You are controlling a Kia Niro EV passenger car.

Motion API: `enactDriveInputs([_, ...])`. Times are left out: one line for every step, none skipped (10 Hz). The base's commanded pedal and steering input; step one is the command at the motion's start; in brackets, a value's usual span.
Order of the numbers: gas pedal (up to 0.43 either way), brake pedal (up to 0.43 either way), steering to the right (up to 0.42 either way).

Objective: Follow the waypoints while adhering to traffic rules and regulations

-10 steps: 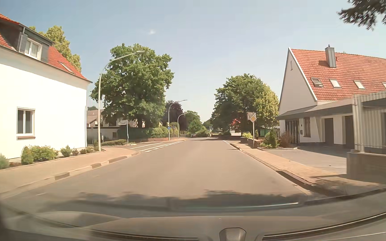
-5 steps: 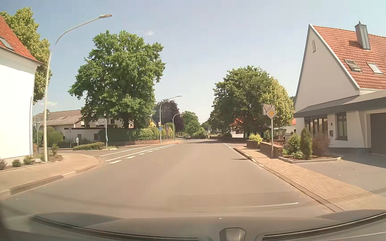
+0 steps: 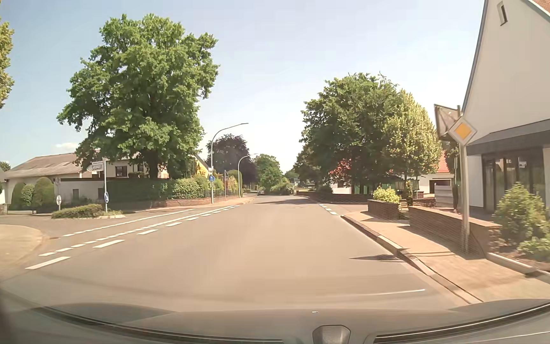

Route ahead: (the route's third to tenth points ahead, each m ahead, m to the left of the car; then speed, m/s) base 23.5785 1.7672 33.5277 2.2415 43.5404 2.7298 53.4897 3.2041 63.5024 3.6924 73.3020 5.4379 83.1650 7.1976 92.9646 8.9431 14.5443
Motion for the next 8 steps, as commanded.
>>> enactDriveInputs([0.118,0.006,0.003])
enactDriveInputs([0.118,0.006,0.003])
enactDriveInputs([0.118,0.006,0.003])
enactDriveInputs([0.118,0.006,0.003])
enactDriveInputs([0.118,0.006,0.002])
enactDriveInputs([0.118,0.006,0.0])
enactDriveInputs([0.118,0.006,-0.001])
enactDriveInputs([0.118,0.006,-0.001])
